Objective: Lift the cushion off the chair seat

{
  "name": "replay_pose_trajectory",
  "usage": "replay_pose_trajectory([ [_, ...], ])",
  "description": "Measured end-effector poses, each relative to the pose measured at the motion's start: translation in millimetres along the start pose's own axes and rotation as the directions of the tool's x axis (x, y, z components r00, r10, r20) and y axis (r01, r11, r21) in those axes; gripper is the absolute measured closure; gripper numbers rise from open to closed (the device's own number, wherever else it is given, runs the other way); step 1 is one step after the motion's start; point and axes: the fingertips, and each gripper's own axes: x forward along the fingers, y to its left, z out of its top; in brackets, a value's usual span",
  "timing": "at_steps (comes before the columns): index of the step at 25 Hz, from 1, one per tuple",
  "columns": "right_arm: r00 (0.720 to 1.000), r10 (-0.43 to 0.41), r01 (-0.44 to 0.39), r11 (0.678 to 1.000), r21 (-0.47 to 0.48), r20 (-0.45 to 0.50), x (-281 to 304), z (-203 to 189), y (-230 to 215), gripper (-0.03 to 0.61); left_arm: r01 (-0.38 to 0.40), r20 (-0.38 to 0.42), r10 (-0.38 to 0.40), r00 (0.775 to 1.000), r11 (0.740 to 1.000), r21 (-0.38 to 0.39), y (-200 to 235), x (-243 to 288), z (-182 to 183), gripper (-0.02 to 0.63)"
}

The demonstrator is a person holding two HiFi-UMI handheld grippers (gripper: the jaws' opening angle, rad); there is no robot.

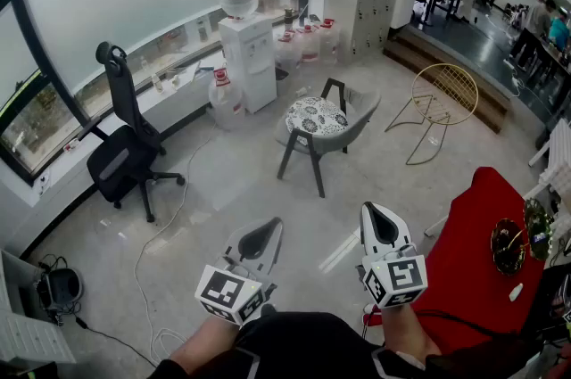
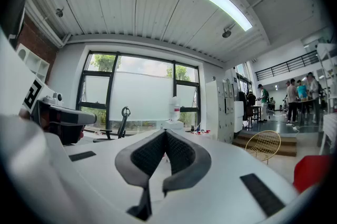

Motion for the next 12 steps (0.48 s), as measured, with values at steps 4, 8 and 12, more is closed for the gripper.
replay_pose_trajectory([
  [4,1.000,-0.002,0.002,1.000,-0.003,0.005,-0.7,0.6,3.5,0.574,0.000,0.010,-0.001,1.000,1.000,0.014,0.3,1.0,7.5,0.606],
  [8,1.000,-0.002,0.002,1.000,-0.008,0.009,-0.4,2.4,7.9,0.574,0.015,0.010,-0.015,1.000,1.000,0.020,-0.3,1.0,7.0,0.606],
  [12,1.000,0.008,-0.008,1.000,-0.007,0.016,2.1,8.1,11.7,0.574,0.014,0.009,-0.014,1.000,1.000,0.010,6.6,1.9,8.6,0.606],
])
